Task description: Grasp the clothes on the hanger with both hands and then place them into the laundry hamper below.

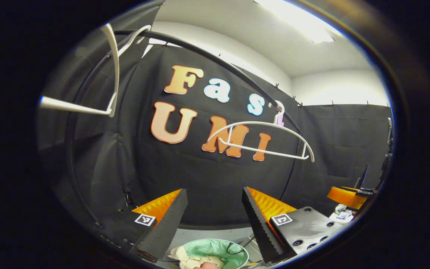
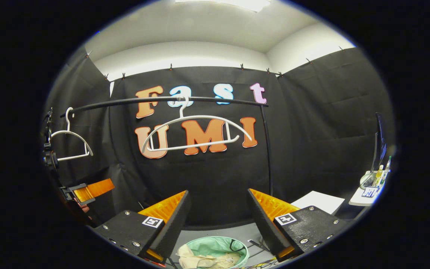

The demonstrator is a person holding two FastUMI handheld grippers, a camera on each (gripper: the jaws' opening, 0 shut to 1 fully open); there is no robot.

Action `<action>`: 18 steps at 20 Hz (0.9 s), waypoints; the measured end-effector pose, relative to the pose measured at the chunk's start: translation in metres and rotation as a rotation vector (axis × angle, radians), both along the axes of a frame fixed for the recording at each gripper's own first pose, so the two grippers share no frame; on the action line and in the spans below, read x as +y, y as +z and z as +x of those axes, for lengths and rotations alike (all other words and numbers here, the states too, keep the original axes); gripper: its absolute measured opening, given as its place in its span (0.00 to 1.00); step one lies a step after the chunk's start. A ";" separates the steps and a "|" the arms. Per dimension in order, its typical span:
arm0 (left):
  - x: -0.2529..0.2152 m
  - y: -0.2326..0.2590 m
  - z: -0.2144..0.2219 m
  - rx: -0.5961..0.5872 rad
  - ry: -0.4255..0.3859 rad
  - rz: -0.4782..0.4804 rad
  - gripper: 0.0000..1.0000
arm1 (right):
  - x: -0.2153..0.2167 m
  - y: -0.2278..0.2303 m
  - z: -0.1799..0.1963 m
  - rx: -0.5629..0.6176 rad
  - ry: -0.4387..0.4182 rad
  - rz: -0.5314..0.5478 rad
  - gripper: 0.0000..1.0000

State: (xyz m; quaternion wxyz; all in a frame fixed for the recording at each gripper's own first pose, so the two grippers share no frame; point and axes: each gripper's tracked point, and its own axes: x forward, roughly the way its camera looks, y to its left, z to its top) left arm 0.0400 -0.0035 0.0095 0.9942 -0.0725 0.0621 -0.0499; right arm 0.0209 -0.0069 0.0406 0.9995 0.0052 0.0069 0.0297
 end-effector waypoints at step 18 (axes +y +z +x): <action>-0.010 0.041 0.014 -0.096 -0.024 -0.002 0.94 | -0.015 0.048 -0.002 -0.117 -0.022 0.028 0.93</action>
